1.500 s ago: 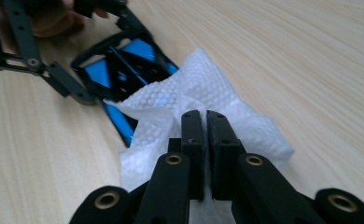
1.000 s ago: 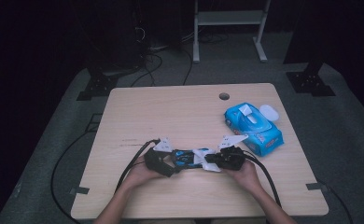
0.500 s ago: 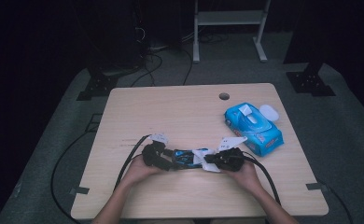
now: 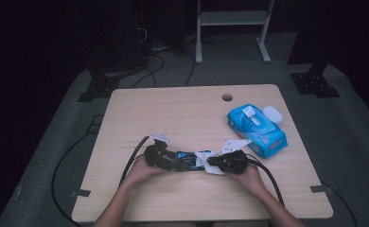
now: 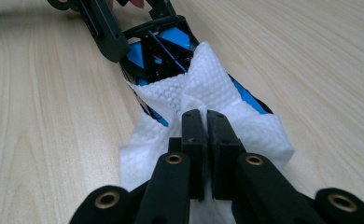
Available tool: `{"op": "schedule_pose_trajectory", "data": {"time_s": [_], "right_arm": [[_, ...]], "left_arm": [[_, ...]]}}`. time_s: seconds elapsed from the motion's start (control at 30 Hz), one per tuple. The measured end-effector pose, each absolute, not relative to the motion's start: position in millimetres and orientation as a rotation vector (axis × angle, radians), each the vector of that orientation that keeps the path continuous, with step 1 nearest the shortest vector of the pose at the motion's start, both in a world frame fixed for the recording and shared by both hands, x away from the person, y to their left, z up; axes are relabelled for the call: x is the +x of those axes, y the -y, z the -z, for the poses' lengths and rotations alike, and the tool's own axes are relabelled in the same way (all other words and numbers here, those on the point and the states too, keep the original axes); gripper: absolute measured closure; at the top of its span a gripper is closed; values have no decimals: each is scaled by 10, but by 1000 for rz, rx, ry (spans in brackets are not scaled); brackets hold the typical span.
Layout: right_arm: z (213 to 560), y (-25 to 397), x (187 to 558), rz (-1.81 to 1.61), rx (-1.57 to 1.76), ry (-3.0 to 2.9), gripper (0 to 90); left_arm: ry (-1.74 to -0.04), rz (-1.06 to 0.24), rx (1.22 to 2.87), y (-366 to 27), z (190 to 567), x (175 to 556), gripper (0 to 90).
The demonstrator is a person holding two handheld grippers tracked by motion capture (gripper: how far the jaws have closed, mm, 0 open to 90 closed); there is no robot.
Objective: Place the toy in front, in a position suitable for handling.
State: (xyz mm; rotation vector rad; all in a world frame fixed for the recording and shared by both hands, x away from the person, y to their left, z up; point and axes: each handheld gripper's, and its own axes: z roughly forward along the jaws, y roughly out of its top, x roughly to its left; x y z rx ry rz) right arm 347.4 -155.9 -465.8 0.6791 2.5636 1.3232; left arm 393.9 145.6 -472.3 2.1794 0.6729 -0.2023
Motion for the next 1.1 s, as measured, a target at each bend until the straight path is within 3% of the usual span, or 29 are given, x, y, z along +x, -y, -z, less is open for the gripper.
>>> {"op": "schedule_pose_trajectory", "data": {"time_s": [0.47,0.7,0.83,1.1], "right_arm": [[4653,1559,3487,-1316,649,-2577,861],[4656,1565,3482,-1318,645,-2569,861],[4657,1565,3482,-1319,639,-2570,861],[4660,1561,3485,-1319,632,-2570,861]], "left_arm": [[-655,222,2197,-1428,4690,4007,279],[-610,150,2247,-1358,4694,3952,248],[-635,210,2209,-1420,4686,3996,273],[-641,202,2187,-1447,4679,3995,319]]}}
